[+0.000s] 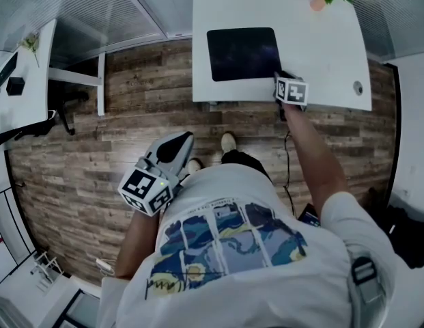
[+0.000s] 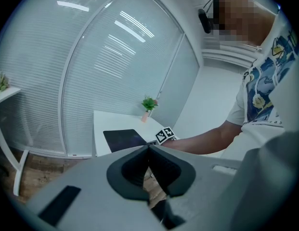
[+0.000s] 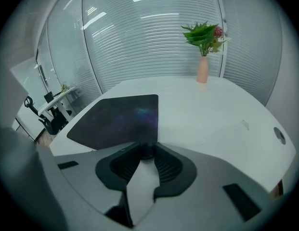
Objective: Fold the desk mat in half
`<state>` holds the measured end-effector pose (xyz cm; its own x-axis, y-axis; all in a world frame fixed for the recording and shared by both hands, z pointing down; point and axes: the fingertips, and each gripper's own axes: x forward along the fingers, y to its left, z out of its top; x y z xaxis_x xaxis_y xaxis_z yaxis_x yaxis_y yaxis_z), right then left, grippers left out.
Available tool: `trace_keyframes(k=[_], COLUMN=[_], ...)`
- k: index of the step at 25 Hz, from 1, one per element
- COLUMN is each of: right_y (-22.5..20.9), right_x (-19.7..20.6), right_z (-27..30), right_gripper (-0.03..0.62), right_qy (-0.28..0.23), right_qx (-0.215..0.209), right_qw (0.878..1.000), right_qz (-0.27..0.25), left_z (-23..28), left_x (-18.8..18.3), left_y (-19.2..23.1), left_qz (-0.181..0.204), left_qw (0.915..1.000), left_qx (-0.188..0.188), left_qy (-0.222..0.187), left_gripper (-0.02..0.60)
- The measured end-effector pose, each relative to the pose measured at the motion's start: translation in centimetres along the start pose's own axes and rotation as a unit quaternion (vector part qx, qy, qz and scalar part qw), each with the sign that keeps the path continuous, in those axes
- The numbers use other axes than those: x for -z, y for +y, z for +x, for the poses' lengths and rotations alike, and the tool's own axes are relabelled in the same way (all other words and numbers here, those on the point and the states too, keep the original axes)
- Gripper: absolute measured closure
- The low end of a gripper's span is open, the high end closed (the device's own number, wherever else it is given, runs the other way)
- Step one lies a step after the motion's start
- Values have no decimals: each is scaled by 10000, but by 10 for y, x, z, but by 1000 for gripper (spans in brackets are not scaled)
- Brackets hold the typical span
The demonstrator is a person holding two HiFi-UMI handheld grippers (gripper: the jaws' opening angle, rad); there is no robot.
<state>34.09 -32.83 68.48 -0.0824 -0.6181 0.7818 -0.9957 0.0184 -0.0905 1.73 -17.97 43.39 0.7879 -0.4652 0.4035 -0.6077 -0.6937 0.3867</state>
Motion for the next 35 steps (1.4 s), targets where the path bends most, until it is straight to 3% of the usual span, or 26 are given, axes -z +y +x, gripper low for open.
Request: trace_keyframes(k=[12,28,35], right_y=[6,50,77], right_x=[-8,-42,-48], right_z=[-9,-36,-41], right_gripper=[562,571,572], right_qy=[-240,-823,-921], right_qx=[206,379,234], right_qw=[9995,9916,9898], right_qz=[74,-926,-1065], left_z=[-20,-59,-76], left_x=[2,21,28], left_y=[10,18,19], left_qz=[-74,-167,-211], left_qw=[9999,9995,9993], left_qx=[-69,-114,-146], left_qy=[-45,-252,-283], left_gripper=[578,578,578])
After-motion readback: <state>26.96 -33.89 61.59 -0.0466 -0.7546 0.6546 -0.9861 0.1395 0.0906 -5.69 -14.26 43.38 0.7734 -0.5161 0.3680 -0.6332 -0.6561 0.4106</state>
